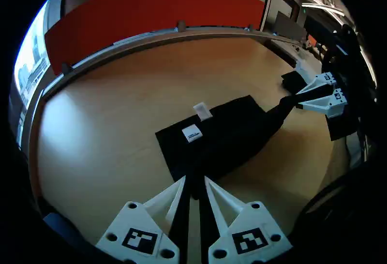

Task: Fold towel

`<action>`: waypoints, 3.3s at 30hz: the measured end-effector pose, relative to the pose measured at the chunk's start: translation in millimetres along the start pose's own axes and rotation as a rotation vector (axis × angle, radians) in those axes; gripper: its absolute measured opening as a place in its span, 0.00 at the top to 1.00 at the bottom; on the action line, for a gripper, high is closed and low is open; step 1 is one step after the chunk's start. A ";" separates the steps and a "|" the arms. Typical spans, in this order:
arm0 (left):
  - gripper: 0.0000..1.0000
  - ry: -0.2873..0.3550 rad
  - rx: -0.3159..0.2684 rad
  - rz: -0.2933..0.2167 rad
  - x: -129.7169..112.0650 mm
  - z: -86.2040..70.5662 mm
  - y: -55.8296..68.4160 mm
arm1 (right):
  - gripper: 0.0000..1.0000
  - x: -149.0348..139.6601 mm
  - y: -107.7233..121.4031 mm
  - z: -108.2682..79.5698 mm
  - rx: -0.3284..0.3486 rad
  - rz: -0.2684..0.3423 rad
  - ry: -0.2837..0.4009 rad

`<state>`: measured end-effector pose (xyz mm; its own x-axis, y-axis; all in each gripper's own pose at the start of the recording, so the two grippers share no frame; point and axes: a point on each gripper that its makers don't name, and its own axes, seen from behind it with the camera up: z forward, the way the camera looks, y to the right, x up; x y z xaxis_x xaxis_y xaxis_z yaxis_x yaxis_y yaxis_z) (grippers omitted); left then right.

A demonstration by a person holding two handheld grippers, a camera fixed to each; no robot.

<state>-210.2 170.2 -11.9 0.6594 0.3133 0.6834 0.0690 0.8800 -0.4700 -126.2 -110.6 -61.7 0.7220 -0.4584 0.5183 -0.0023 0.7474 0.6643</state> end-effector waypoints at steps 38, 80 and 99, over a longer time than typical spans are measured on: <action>0.82 -0.073 0.029 -0.025 -1.8 84.5 -25.1 | 0.80 -34.9 37.9 69.6 -0.007 0.065 -0.119; 0.12 -0.036 0.142 0.045 27.1 100.0 -74.4 | 0.22 -28.1 82.8 93.9 -0.141 0.087 -0.118; 0.09 -0.011 0.143 0.031 19.6 78.4 -65.9 | 0.03 -23.9 72.4 76.4 -0.146 0.109 -0.082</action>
<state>-260.5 146.3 76.2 0.6515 0.3442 0.6761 -0.0595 0.9116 -0.4068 -196.5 -82.3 15.1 0.6645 -0.4040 0.6287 0.0269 0.8537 0.5201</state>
